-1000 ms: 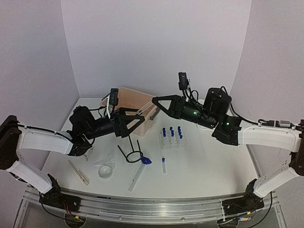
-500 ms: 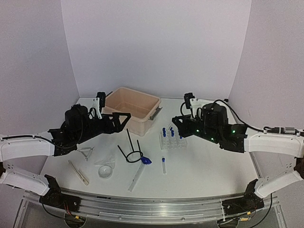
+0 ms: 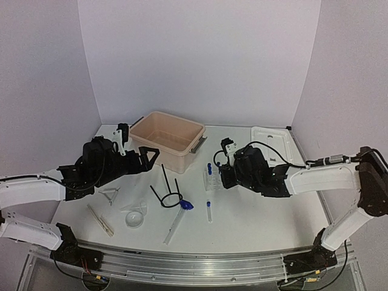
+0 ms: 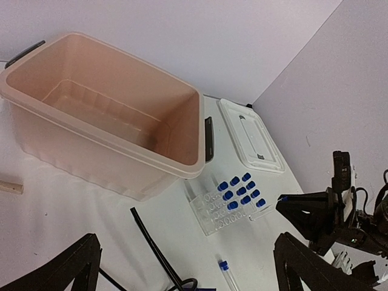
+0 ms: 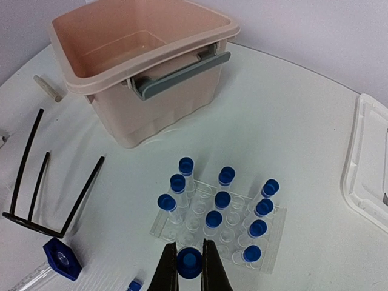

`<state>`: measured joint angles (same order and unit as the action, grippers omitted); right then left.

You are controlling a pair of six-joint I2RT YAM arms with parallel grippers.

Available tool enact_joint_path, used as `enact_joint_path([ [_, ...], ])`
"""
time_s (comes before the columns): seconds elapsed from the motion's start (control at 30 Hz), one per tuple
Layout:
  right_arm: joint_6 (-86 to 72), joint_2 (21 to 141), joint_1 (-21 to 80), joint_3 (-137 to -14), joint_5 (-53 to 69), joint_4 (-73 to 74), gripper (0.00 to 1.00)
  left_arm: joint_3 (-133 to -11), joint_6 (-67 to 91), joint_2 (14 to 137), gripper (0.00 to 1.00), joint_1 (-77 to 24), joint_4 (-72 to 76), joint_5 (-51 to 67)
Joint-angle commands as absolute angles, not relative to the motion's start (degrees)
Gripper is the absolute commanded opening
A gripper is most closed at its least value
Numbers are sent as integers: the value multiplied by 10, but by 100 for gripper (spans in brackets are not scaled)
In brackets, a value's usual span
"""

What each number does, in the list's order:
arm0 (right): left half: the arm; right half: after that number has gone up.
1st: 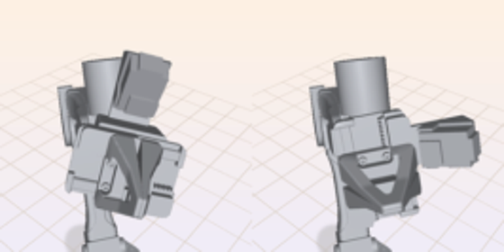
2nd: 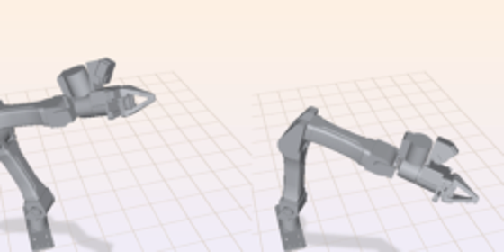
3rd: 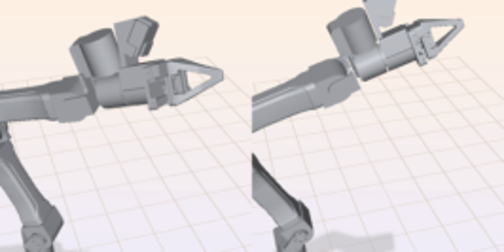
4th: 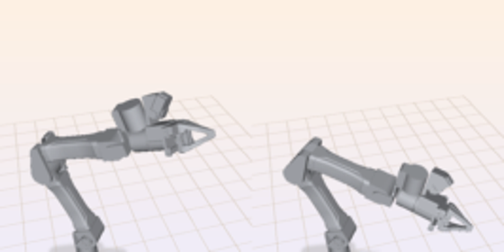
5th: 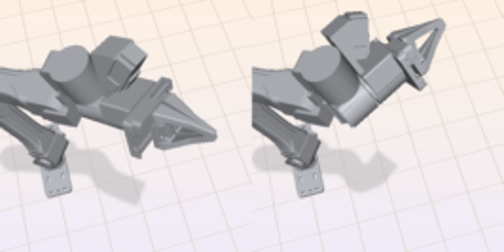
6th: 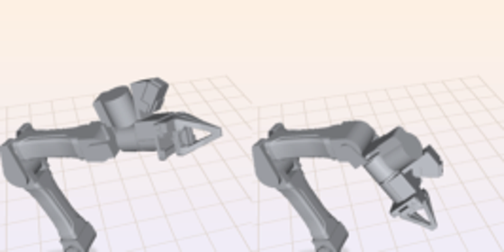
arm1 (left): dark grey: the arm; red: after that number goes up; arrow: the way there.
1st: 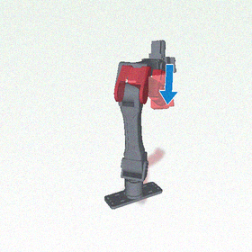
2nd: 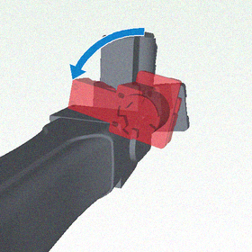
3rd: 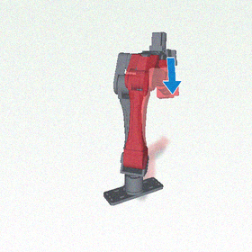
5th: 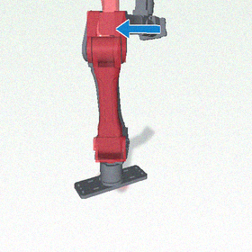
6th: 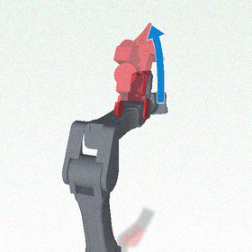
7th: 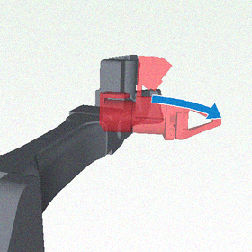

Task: Organize the chemistry lab equipment

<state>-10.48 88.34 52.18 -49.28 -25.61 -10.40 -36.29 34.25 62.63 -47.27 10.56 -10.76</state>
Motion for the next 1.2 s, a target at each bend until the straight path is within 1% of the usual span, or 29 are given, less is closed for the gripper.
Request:
enact_joint_path([
  [0.0, -92, 900, 524, -501, -283, -133, 0, -373, 354, 626, 100, -473, 100, -117],
  [0.4, -84, 946, 524, -507, -299, -154, 0, -377, 359, 634, 100, -473, 98, -113],
  [1.17, -75, 980, 524, -508, -314, -189, 0, -385, 354, 646, 100, -473, 103, -112],
])
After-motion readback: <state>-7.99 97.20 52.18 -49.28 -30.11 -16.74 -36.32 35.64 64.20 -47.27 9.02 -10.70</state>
